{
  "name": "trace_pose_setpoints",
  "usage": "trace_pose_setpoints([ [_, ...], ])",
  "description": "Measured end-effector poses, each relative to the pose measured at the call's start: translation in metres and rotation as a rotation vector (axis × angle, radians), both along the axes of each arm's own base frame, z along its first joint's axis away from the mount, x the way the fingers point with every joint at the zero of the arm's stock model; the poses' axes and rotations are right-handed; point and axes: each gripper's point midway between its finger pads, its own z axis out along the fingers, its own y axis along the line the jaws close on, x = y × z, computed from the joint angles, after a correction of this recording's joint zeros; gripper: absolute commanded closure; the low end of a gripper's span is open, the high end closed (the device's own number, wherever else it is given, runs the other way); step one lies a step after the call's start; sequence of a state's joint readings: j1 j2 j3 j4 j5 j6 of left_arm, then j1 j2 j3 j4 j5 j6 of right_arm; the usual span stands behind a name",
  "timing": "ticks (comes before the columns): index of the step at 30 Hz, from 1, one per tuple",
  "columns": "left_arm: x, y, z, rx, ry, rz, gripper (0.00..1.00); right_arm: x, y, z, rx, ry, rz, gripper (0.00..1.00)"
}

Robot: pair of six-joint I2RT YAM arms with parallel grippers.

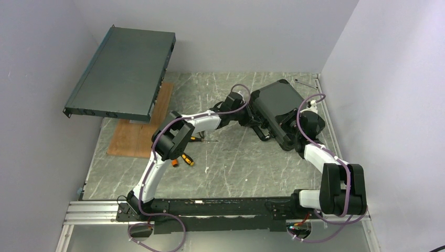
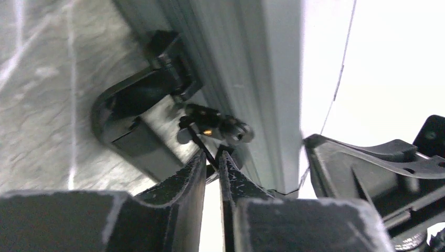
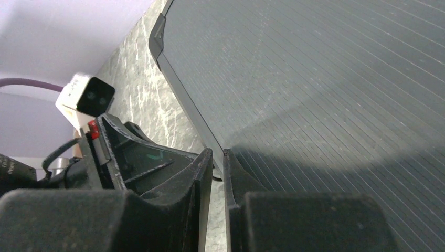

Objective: Pack up texas hold em set

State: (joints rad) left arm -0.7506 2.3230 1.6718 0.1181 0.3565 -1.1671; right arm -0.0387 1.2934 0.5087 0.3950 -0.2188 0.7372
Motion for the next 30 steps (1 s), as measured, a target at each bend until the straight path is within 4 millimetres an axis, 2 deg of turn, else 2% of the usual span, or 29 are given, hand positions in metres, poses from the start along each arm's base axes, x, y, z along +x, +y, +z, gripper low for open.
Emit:
trace_pose_setpoints([
  [6,0.005,-0.010,0.024,-0.067,-0.047,-0.020,0.76,0.000,0.001,0.000,0.002,0.000,0.004,0.83],
  [12,0.007,-0.018,0.036,-0.114,-0.059,-0.036,0.75,-0.001,0.002,0.000,0.004,0.000,0.010,0.84],
  [14,0.008,-0.021,0.034,-0.121,-0.055,-0.043,0.75,-0.001,0.002,0.000,0.004,0.000,0.009,0.84],
  [17,0.008,-0.020,0.025,-0.101,-0.045,-0.039,0.61,-0.001,0.002,0.000,0.003,0.000,0.010,0.85],
  [24,-0.006,0.013,-0.007,0.027,-0.002,0.032,0.50,-0.001,0.002,0.000,0.006,0.001,0.015,0.85],
  [27,-0.009,0.022,-0.017,0.063,0.010,0.057,0.50,-0.001,0.002,-0.001,0.008,0.003,0.017,0.85],
  [30,-0.009,0.023,-0.020,0.071,0.021,0.064,0.54,-0.001,0.002,-0.001,0.009,0.002,0.018,0.85],
])
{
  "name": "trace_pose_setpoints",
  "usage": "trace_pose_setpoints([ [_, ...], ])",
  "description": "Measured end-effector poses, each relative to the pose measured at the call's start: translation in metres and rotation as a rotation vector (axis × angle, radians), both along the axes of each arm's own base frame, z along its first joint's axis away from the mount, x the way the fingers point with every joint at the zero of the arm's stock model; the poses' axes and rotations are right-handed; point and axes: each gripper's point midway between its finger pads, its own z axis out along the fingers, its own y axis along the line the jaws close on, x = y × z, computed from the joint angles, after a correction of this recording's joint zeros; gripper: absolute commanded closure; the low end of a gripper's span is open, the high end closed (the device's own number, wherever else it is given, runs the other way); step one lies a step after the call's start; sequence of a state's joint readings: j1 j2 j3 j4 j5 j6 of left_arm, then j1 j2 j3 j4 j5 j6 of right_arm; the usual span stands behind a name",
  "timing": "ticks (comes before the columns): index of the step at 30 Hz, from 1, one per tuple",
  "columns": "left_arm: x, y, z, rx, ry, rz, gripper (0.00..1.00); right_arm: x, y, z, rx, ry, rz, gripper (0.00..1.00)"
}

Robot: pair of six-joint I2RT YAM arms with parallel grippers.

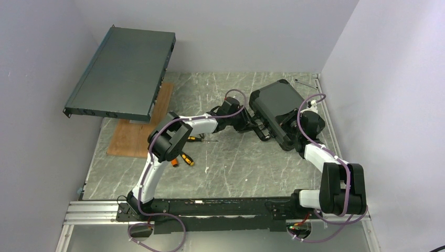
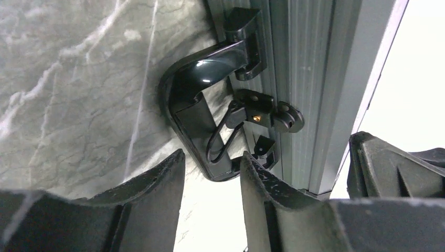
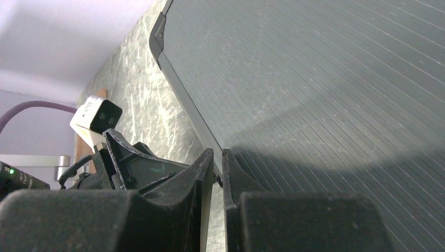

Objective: Pack up texas hold em set

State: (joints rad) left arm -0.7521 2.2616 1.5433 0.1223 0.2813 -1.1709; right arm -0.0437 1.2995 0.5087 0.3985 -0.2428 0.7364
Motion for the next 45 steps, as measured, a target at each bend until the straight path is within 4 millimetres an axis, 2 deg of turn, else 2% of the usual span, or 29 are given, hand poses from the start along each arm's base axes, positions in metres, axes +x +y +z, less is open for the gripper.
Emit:
trace_pose_setpoints([
  [9,0.004,-0.015,0.014,-0.094,-0.003,-0.011,0.60,0.000,0.000,0.000,0.001,0.000,0.001,0.85],
  [13,0.004,-0.019,0.014,-0.116,0.004,-0.019,0.57,0.000,0.000,0.000,0.001,-0.002,0.002,0.85],
  [18,0.004,-0.018,0.011,-0.093,-0.006,-0.023,0.51,0.001,0.001,0.000,0.001,-0.003,0.004,0.86],
  [34,0.001,-0.010,0.012,-0.063,-0.025,-0.015,0.52,0.001,0.001,0.000,0.004,-0.006,0.009,0.86],
  [39,0.002,-0.005,0.004,-0.035,-0.022,0.000,0.38,0.001,0.001,0.000,0.004,-0.006,0.009,0.86],
  [42,-0.002,0.004,-0.009,0.010,-0.001,0.013,0.42,0.001,0.001,0.000,0.004,-0.006,0.009,0.86],
  [45,-0.002,0.003,-0.007,-0.001,-0.006,0.008,0.50,0.001,0.001,0.000,0.004,-0.007,0.009,0.86],
])
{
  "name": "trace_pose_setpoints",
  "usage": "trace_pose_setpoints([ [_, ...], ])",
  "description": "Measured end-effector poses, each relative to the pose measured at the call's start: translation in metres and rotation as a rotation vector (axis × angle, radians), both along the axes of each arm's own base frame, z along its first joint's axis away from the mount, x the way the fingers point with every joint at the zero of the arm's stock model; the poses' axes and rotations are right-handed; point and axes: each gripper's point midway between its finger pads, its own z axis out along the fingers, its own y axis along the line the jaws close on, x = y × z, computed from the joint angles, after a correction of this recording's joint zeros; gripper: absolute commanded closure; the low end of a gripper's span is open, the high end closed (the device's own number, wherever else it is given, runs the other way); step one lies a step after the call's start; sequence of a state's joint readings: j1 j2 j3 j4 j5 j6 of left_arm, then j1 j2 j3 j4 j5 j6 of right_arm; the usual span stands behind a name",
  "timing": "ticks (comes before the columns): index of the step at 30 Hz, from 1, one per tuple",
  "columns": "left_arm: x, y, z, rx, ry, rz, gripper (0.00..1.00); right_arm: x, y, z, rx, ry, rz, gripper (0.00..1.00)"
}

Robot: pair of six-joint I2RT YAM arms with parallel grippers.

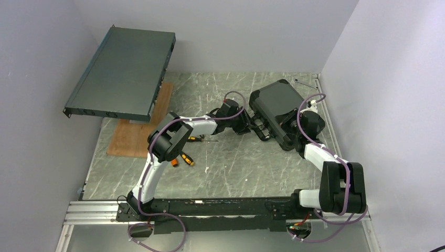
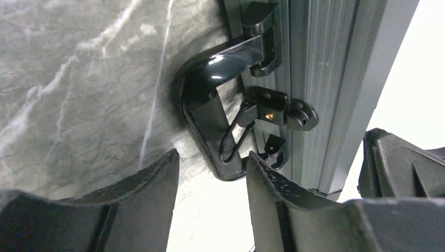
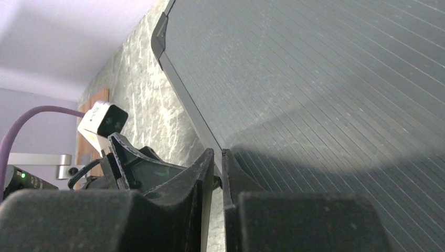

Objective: Pack up texas hold em set

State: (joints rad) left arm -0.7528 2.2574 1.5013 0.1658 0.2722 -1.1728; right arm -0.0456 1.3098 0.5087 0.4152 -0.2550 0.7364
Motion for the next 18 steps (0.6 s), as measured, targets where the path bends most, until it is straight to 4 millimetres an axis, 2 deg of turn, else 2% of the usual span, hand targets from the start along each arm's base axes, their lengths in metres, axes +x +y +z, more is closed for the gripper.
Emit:
trace_pose_setpoints([
  [2,-0.001,-0.002,0.002,-0.012,-0.002,-0.010,0.56,0.000,0.000,0.000,0.000,0.000,0.000,0.86],
  [9,0.000,-0.017,0.019,-0.081,-0.018,-0.042,0.65,0.000,0.000,0.000,0.000,0.000,0.000,0.86],
  [18,-0.002,-0.019,0.017,-0.089,-0.010,-0.048,0.60,0.000,0.000,0.000,0.000,-0.002,0.000,0.87],
])
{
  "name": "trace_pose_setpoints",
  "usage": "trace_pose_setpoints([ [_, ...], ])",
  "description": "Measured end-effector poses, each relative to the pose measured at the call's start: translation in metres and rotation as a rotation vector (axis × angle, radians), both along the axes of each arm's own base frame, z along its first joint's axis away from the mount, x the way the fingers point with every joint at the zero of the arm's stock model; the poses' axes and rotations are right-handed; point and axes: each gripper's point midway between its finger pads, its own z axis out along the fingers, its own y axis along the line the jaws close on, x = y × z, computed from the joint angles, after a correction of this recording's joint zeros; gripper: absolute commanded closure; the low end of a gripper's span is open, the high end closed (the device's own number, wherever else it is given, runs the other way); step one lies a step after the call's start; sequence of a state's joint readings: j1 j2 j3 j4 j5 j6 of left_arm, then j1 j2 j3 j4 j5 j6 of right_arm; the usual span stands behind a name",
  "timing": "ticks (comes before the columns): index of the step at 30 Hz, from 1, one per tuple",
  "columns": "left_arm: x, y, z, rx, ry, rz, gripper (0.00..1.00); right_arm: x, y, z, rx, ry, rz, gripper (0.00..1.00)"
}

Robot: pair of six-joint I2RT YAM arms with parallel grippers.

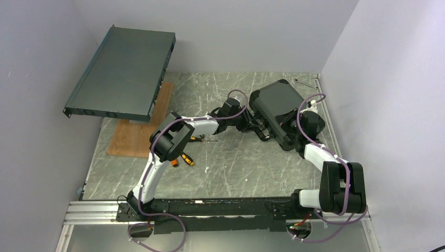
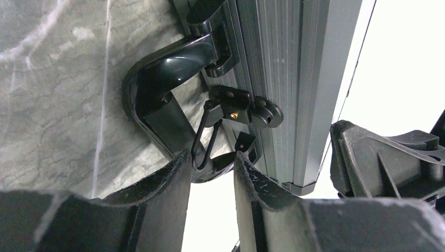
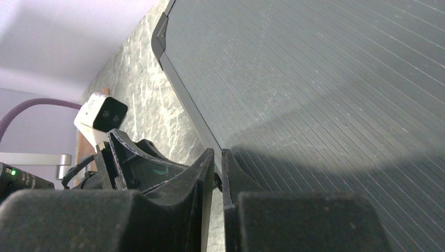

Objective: Pack up texas hold em set

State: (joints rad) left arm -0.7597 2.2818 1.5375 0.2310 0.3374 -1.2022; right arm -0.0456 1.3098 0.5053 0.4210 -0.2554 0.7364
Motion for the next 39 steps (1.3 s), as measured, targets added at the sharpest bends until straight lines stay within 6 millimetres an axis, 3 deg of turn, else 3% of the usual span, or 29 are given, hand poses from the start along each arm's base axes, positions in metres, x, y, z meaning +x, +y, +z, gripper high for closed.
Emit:
trace_pose_setpoints([
  [8,-0.001,-0.010,-0.003,-0.054,0.028,-0.021,0.66,0.000,0.000,0.000,0.000,0.000,-0.001,0.87],
  [15,-0.002,-0.016,0.006,-0.110,0.028,-0.040,0.70,-0.001,0.000,0.000,-0.001,-0.001,-0.002,0.89],
  [24,0.004,-0.034,0.032,-0.190,-0.023,-0.097,0.69,-0.002,-0.002,0.000,-0.005,0.001,-0.012,0.90],
  [32,0.004,-0.041,0.034,-0.226,-0.010,-0.140,0.66,-0.003,-0.004,-0.001,-0.009,0.006,-0.021,0.93],
  [39,0.005,-0.041,0.037,-0.234,-0.010,-0.150,0.57,-0.003,-0.005,-0.002,-0.012,0.009,-0.029,0.93],
])
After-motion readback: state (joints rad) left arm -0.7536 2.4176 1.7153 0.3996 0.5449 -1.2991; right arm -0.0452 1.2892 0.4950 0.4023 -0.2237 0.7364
